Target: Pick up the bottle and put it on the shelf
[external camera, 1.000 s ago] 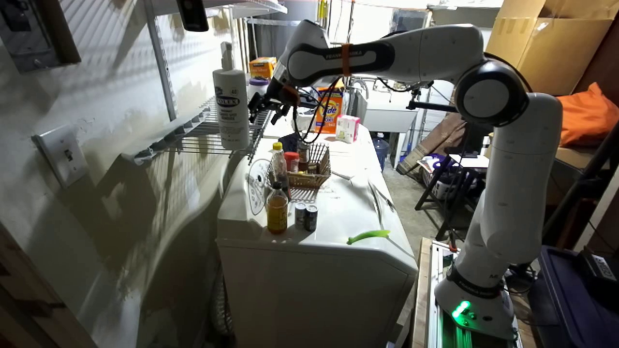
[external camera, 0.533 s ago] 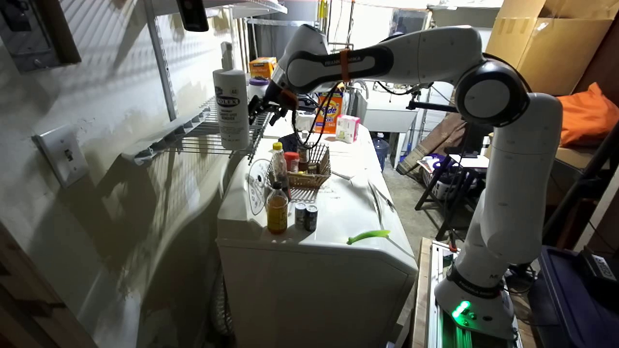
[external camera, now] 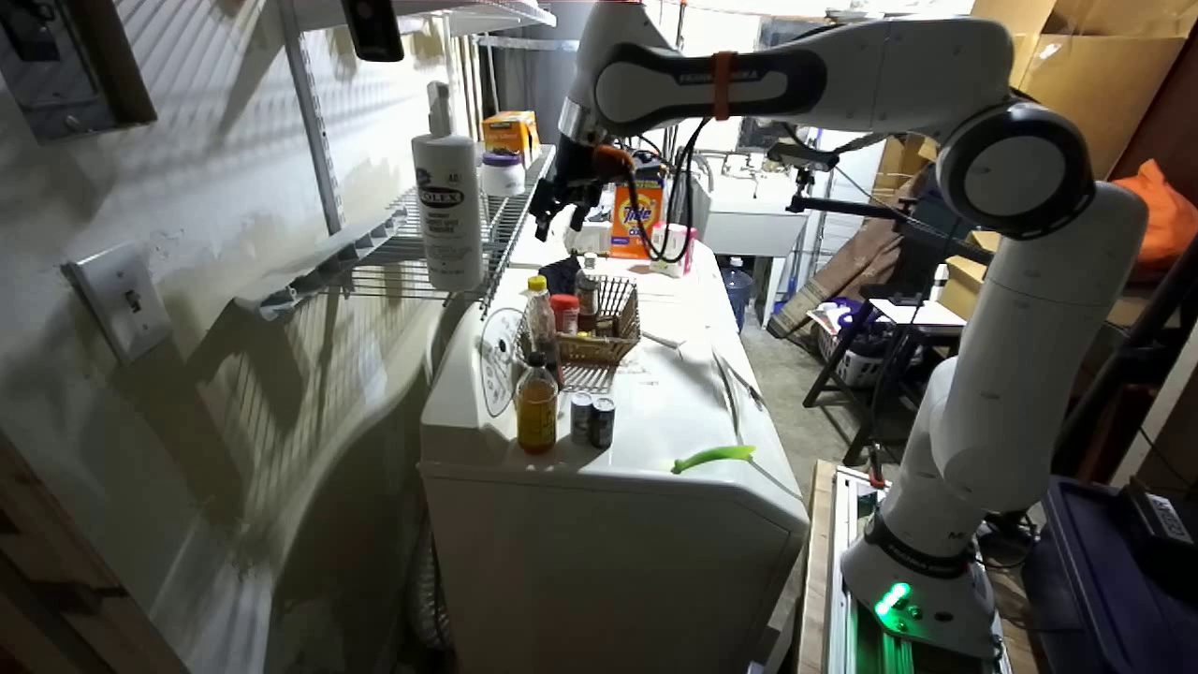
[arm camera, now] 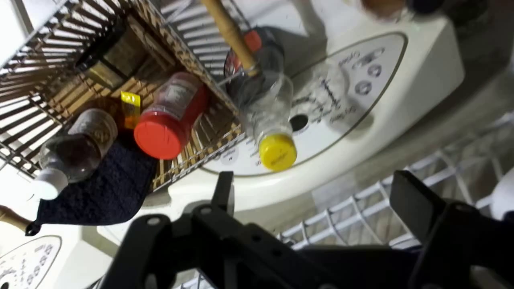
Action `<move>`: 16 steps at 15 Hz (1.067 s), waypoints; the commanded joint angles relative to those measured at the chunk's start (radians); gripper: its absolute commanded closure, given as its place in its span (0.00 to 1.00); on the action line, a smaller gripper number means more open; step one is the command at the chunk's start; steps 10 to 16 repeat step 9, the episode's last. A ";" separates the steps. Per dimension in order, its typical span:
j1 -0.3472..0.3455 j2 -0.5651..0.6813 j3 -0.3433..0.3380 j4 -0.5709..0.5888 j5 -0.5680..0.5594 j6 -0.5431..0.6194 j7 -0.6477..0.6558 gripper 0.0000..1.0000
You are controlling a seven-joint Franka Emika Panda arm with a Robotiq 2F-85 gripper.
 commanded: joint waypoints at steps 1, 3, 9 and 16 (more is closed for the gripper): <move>-0.003 -0.211 0.004 -0.147 0.034 -0.221 -0.140 0.00; -0.009 -0.302 -0.008 -0.186 0.007 -0.373 -0.191 0.00; -0.012 -0.390 -0.032 -0.218 0.011 -0.469 -0.224 0.00; -0.012 -0.390 -0.032 -0.218 0.011 -0.469 -0.224 0.00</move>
